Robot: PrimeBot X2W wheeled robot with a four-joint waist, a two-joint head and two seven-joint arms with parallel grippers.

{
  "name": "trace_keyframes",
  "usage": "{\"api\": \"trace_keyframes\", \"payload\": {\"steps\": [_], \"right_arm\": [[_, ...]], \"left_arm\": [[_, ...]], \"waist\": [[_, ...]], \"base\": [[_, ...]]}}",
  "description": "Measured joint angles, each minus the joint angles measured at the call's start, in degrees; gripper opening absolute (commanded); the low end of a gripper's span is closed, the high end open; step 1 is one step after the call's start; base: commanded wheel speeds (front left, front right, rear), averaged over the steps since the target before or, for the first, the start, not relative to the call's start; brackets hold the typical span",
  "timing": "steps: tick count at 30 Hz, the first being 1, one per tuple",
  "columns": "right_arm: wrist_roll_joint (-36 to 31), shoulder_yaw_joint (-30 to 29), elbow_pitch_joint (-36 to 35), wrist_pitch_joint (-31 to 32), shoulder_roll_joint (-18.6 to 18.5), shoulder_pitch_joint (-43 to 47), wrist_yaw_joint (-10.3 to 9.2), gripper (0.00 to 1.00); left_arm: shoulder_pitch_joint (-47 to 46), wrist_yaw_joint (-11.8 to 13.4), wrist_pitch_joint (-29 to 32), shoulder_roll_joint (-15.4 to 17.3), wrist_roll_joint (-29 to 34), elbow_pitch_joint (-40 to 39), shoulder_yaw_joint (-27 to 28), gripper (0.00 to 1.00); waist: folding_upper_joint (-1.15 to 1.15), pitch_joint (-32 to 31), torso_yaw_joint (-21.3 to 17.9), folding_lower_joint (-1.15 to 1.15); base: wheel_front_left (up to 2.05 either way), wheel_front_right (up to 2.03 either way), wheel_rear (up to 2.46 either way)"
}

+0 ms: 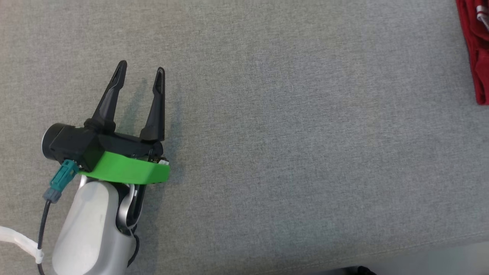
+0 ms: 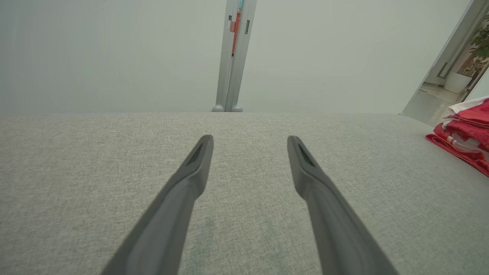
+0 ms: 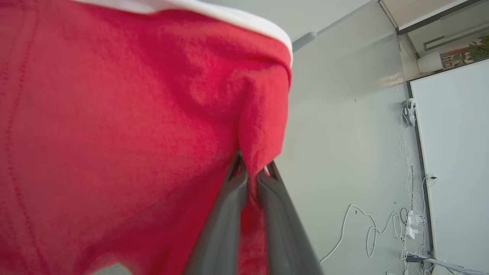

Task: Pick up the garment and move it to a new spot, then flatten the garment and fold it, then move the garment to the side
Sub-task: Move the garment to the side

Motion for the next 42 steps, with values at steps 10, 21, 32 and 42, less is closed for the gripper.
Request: {"api": "trace_keyframes", "payload": {"steps": [10,21,32,42], "right_arm": [[-11.36,-5.0,1.38,-8.56,0.85,1.25,0.0,1.0],[-16.1,-12.26,2.71,-16.73,6.7,6.37,-0.01,1.0],[-10.69,-16.59,-9.03,-29.48,22.83,19.07,-0.01,1.0],[-6.51,-17.31,-20.95,-33.45,34.31,34.93,-0.01,1.0]], "left_arm": [[-1.15,0.0,0.0,0.36,-0.07,-0.63,-0.8,1.0],[1.09,0.0,0.01,-0.65,-0.52,1.3,-0.2,1.0],[7.77,0.0,0.01,-2.63,-0.66,5.09,3.87,1.0],[12.84,0.0,0.01,-3.89,0.02,6.81,6.71,1.0]], "waist": [[0.0,2.29,2.69,0.0],[0.0,-3.38,3.19,0.0],[0.0,-13.61,3.74,0.0],[0.0,-21.98,6.21,-0.01]], "base": [[0.0,0.0,0.0],[0.0,0.0,0.0],[0.0,0.0,0.0],[0.0,0.0,0.0]]}}
